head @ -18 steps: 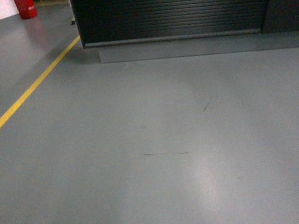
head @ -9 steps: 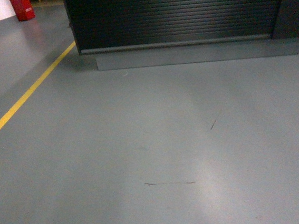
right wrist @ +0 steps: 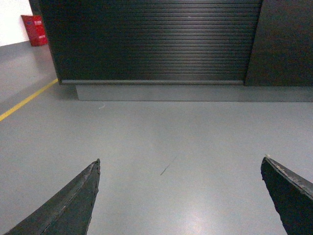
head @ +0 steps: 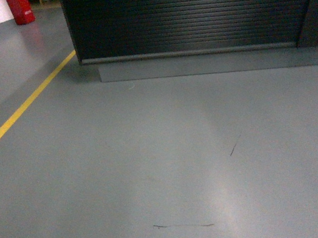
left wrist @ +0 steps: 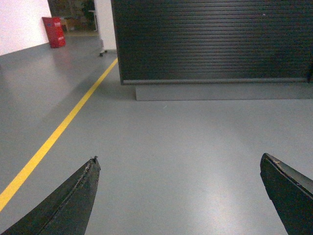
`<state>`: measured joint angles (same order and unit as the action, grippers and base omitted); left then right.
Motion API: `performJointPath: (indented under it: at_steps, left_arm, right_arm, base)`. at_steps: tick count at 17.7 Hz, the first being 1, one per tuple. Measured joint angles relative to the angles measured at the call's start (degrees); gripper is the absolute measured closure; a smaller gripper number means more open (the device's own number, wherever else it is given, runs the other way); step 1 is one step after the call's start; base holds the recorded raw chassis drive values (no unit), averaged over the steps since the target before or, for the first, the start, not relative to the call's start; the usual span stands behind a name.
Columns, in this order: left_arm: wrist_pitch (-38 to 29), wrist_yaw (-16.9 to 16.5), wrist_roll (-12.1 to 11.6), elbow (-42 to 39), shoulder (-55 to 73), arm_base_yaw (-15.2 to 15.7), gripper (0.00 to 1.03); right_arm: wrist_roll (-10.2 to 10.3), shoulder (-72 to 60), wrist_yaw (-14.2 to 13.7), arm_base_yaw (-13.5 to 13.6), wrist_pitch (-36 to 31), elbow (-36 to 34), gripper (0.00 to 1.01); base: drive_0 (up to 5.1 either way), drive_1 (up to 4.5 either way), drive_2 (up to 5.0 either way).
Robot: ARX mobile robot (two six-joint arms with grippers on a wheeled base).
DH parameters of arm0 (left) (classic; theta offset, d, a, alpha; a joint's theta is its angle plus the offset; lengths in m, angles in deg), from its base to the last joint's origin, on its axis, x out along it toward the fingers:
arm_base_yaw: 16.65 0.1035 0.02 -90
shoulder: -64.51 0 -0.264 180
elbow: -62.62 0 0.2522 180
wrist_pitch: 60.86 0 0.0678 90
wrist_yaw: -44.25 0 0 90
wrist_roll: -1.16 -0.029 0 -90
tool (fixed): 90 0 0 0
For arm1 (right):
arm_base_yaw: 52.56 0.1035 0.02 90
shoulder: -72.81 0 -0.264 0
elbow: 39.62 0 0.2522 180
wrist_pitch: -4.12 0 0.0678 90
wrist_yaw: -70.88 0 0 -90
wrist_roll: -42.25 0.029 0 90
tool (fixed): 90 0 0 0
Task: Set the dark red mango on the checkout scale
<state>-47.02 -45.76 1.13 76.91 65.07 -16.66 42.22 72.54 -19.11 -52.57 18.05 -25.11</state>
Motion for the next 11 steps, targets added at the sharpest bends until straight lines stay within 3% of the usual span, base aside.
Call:
performJointPath:
  at_steps: [11]
  left_arm:
    - [0.3, 0.1, 0.0, 0.0, 0.0, 0.0, 0.05]
  right_arm:
    - [0.0, 0.0, 0.0, 0.0, 0.1, 0.0, 0.03]
  base:
    - [0.0, 4.31, -4.4]
